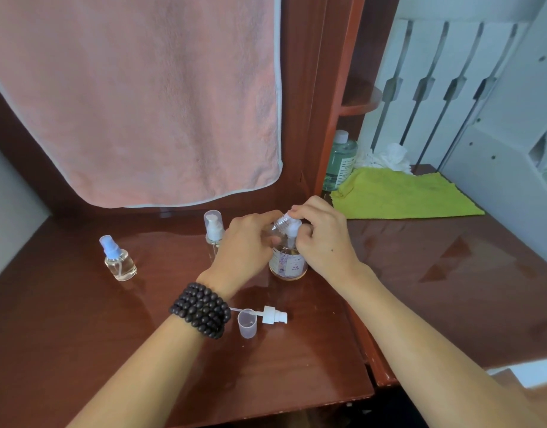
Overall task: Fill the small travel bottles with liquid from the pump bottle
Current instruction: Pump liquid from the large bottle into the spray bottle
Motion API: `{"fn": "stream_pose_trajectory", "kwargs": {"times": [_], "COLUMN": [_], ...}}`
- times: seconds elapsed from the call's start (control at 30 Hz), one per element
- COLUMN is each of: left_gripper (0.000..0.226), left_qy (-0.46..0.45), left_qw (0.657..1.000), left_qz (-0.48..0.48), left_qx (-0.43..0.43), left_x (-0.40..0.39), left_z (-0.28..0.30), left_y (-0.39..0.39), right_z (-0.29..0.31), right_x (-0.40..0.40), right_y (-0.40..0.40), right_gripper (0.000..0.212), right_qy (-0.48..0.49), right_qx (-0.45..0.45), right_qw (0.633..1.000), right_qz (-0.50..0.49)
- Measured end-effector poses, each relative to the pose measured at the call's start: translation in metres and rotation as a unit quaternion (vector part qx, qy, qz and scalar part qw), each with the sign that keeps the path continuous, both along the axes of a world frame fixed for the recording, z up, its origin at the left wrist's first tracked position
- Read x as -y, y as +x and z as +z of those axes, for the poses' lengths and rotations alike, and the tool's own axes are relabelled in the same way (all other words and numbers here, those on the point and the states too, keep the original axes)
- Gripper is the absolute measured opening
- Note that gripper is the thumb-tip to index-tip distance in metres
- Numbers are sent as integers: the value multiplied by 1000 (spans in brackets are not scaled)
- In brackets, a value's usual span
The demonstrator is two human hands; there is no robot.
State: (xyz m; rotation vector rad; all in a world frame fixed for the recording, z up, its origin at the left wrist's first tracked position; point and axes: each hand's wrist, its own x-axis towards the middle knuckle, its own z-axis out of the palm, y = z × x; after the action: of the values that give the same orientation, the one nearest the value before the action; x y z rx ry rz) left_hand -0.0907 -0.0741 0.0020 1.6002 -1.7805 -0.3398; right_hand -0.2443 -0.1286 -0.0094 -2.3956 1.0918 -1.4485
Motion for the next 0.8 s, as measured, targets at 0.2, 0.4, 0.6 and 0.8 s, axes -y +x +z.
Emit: {"fn": "stream_pose_trajectory", "kwargs": {"times": [0.2,0.4,0.6,0.8], "left_gripper": [33,33,34,27], "left_qy": [5,7,12,11], "left_qw": [1000,1000,1000,1000], "left_qz": [-17,-17,-8,-19], "left_qx": [8,10,5,7], "left_x": [0,1,2,-1], "left_z": [18,14,4,20], "left_y": [4,3,2,4], "right_z": [8,6,1,8], "right_x": [0,-1,-3,-7], "right_y": [0,-2,-1,2], "right_gripper": [42,42,43,25], "right_qy": [-19,-13,18,-5], "right_qx": [15,10,-6,-23], "right_qw": [1000,1000,1000,999], "right_qz": [5,8,11,-37]}}
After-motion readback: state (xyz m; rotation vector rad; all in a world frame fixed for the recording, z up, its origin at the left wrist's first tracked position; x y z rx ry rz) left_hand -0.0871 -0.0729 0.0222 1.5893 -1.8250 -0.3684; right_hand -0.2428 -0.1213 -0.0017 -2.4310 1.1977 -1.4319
